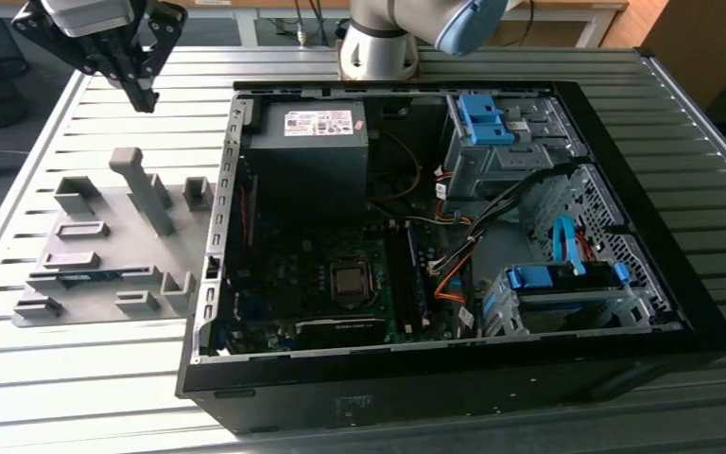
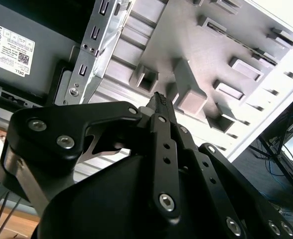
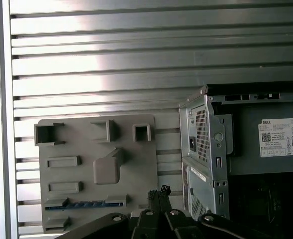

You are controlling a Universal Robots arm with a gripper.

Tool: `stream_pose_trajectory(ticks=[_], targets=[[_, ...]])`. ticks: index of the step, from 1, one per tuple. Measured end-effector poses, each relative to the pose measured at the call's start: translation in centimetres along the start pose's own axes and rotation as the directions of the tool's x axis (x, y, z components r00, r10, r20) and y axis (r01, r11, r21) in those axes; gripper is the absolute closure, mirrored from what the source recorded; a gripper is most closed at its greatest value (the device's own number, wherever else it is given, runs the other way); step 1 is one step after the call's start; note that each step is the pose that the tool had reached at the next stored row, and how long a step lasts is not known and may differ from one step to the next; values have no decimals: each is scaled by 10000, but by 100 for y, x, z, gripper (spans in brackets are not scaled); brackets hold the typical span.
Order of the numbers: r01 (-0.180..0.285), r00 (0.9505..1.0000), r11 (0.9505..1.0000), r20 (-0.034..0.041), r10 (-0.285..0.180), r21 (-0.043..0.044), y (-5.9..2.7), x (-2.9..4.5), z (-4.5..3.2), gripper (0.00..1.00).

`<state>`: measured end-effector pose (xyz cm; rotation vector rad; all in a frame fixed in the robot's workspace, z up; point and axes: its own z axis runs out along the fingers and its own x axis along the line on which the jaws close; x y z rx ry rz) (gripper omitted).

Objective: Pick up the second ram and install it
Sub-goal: 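Reach for the second ram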

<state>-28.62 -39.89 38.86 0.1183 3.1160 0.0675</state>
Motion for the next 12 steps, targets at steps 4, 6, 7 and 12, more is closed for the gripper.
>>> stream_pose_trajectory(ticks=[4, 6, 7, 12], targets=[[0, 10000, 10000, 0, 0, 0, -4, 44, 0, 89], [0, 10000, 10000, 0, 0, 0, -4, 58, 0, 89], [0, 10000, 10000, 0, 0, 0, -5, 65, 1, 89], [0, 10000, 10000, 0, 0, 0, -7, 90, 2, 89]])
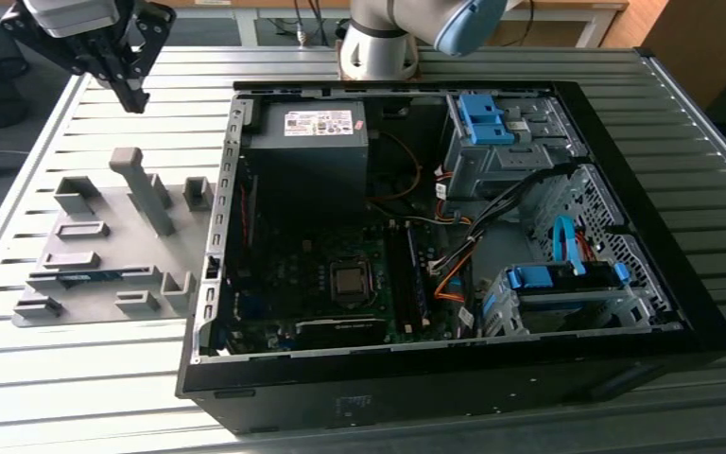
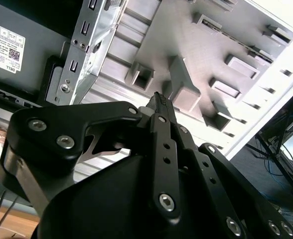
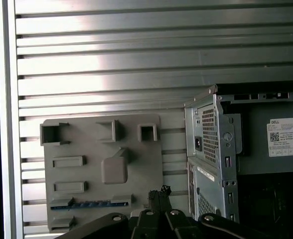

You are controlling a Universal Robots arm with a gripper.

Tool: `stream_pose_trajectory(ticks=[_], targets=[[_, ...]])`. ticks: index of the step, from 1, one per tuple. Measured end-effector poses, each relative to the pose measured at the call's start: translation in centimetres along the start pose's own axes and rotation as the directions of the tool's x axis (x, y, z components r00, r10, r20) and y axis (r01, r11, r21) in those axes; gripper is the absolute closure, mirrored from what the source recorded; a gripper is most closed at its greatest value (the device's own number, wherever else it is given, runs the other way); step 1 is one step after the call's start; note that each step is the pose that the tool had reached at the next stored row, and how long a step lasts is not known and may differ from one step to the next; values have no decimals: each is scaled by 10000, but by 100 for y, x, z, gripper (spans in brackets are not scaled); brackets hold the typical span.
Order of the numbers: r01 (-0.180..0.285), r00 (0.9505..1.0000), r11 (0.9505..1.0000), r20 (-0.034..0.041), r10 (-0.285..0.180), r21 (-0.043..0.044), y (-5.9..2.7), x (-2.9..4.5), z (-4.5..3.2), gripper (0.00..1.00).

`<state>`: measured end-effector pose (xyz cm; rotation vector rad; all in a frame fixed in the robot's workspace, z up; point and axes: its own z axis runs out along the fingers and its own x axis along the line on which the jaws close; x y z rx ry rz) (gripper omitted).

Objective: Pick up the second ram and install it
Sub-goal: 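Reach for the second ram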

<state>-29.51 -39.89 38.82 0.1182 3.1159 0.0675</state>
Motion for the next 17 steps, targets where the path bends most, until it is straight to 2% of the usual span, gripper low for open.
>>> stream_pose_trajectory(ticks=[17], targets=[[0, 10000, 10000, 0, 0, 0, -8, 102, 3, 89]])
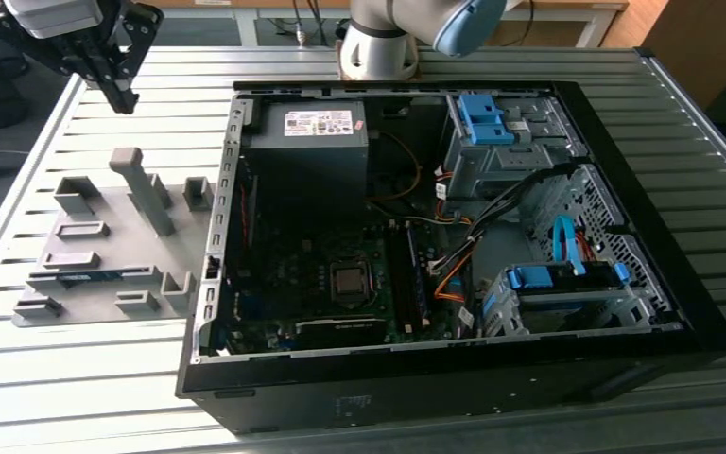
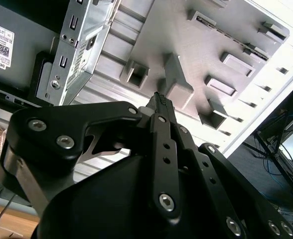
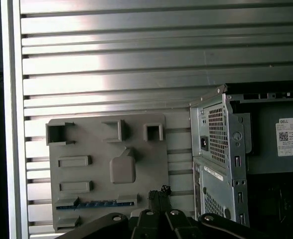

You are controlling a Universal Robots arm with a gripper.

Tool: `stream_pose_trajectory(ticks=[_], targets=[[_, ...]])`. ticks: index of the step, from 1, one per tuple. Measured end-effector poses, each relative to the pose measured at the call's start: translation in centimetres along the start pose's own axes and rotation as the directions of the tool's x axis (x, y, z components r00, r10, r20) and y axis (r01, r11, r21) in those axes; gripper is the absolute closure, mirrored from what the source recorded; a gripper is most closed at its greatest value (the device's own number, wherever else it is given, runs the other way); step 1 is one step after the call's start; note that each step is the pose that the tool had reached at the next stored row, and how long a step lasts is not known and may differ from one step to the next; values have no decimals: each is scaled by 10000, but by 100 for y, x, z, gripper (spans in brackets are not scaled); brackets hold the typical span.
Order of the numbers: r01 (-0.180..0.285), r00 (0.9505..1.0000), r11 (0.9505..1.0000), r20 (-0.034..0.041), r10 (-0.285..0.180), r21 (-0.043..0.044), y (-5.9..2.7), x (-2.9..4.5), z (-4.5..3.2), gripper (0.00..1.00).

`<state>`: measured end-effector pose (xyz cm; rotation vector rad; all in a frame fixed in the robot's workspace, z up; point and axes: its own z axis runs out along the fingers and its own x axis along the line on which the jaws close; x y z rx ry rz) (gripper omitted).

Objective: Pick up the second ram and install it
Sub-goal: 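Reach for the second ram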

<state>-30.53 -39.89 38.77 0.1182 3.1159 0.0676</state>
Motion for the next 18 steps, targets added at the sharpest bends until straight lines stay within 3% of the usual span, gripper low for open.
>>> stream_pose_trajectory(ticks=[18], targets=[[0, 10000, 10000, 0, 0, 0, -14, 182, 3, 89]])
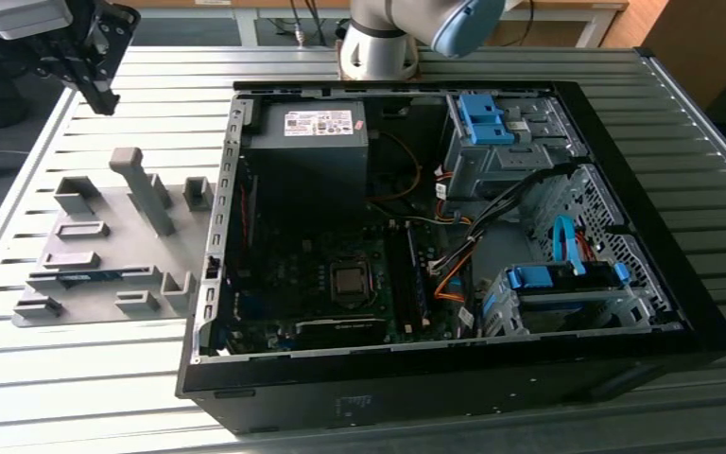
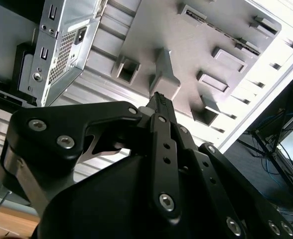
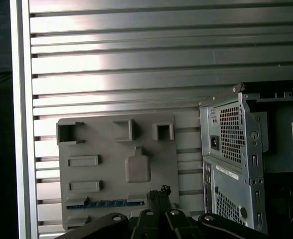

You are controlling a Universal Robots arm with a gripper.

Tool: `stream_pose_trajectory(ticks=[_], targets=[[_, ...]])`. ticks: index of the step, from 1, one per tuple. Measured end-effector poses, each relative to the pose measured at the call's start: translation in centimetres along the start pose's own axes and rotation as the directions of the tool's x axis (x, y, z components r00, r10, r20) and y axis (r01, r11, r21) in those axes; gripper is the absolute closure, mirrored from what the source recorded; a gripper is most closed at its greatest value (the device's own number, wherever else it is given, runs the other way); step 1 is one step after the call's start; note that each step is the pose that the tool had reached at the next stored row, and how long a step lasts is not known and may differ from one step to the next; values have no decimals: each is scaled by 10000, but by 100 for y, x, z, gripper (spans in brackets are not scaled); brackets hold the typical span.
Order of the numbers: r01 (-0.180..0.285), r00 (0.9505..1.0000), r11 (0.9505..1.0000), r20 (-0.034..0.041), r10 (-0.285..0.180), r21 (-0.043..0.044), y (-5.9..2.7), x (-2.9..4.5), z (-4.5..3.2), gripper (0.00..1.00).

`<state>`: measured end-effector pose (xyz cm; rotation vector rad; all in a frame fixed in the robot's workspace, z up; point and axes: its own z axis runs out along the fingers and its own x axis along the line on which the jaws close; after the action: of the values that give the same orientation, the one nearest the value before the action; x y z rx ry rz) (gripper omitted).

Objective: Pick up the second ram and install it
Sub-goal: 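Reach for the second ram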

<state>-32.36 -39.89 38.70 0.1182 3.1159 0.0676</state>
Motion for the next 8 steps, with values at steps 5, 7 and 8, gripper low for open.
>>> stream_pose_trajectory(ticks=[5, 7, 8], targets=[[0, 10000, 10000, 0, 0, 0, -4, 54, 0, 89], [0, 10000, 10000, -1, 0, 0, -6, 78, 0, 89], [0, 10000, 10000, -1, 0, 1, -7, 92, -1, 89]])
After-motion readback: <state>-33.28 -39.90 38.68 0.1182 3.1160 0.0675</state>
